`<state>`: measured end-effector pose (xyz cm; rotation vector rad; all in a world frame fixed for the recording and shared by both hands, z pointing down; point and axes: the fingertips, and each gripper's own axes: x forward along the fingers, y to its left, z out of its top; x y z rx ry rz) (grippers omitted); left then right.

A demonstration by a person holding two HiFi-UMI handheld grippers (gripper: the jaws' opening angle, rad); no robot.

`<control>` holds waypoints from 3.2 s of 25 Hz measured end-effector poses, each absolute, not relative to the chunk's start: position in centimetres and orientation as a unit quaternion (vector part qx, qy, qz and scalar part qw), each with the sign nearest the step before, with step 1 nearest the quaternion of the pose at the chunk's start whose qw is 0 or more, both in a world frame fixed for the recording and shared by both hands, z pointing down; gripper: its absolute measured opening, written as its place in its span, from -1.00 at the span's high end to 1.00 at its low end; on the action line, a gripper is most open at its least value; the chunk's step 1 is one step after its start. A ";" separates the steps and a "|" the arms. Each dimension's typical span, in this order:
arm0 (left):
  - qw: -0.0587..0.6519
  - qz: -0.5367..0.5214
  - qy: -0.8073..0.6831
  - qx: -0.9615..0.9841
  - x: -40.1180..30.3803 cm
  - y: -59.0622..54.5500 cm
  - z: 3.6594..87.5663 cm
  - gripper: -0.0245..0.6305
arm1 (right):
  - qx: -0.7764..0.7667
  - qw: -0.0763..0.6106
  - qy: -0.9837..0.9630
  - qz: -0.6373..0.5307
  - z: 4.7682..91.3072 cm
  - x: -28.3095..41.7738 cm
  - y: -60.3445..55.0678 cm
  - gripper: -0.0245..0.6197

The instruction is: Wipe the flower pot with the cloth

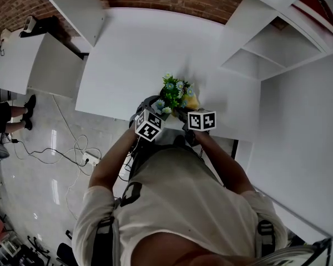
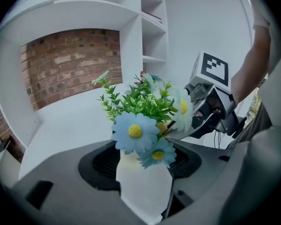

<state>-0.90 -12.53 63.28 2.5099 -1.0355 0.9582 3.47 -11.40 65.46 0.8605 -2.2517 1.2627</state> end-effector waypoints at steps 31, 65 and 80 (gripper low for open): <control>0.211 0.296 -0.391 0.845 -2.2 -11.8 62.9 0.04 | 0.306 0.243 -0.812 0.433 64.3 3.4 -11.2 0.73; 0.282 0.254 -0.376 0.845 -1.5 -9.9 62.5 0.16 | 0.318 0.227 -0.806 0.443 63.4 3.3 -9.0 0.74; 0.151 0.363 -0.292 0.872 -2.5 -11.0 64.8 0.07 | 0.352 0.208 -0.803 0.434 62.6 4.4 -10.7 0.74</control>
